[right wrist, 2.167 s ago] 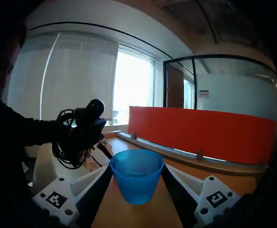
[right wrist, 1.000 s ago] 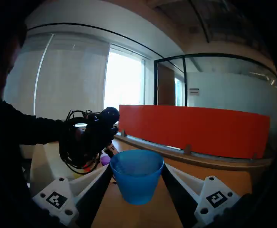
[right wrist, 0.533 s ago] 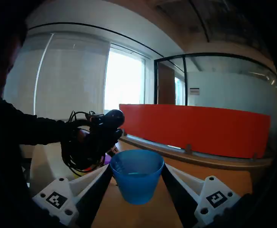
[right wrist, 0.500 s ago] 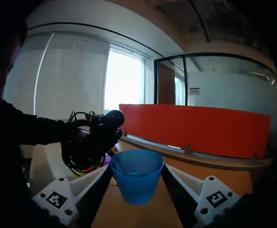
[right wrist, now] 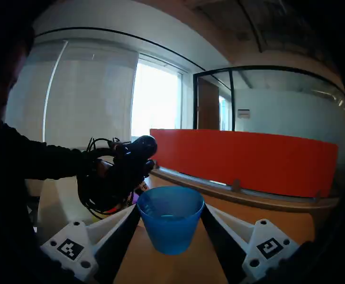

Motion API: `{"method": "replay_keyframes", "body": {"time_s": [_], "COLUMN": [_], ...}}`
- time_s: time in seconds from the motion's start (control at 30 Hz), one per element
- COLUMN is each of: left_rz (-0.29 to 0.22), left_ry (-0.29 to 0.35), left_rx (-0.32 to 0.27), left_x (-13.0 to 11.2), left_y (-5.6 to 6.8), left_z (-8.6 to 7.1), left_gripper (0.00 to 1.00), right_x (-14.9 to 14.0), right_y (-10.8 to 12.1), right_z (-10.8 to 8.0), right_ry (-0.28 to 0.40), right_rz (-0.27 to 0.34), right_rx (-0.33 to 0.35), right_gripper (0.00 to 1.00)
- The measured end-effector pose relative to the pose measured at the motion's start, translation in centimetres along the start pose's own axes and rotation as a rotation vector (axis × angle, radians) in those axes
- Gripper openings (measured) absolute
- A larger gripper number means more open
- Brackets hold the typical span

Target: Pour water

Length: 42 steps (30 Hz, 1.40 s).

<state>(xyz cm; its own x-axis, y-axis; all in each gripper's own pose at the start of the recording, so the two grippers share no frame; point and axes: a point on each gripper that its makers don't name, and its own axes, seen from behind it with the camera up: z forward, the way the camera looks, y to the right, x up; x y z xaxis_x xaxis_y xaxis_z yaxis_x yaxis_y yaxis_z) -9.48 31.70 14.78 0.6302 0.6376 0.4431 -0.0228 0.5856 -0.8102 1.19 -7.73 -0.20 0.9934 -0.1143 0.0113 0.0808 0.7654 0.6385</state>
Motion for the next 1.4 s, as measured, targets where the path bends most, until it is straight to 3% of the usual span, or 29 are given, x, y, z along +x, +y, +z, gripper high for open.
{"method": "replay_keyframes", "body": {"time_s": [0.3, 0.57, 1.1, 1.4], "left_rz": [0.007, 0.003, 0.014, -0.019], "left_ry": [0.019, 0.093, 0.37, 0.52], "left_rx": [-0.007, 0.004, 0.075, 0.103], "left_x": [0.2, 1.2, 3.4, 5.1], "left_y": [0.0, -0.5, -1.0, -1.5], "left_z": [-0.3, -2.2, -8.7, -12.1], "left_gripper": [0.86, 0.85, 0.85, 0.84], "right_x": [-0.2, 0.1, 1.4, 2.1], "right_y": [0.1, -0.3, -2.5, -3.7], "right_z": [0.0, 0.4, 1.8, 2.6], "right_ry": [-0.001, -0.001, 0.001, 0.003], "right_rz": [0.003, 0.0, -0.01, -0.015], "right_rx": [-0.003, 0.001, 0.025, 0.043], "right_gripper": [0.91, 0.91, 0.91, 0.91]}}
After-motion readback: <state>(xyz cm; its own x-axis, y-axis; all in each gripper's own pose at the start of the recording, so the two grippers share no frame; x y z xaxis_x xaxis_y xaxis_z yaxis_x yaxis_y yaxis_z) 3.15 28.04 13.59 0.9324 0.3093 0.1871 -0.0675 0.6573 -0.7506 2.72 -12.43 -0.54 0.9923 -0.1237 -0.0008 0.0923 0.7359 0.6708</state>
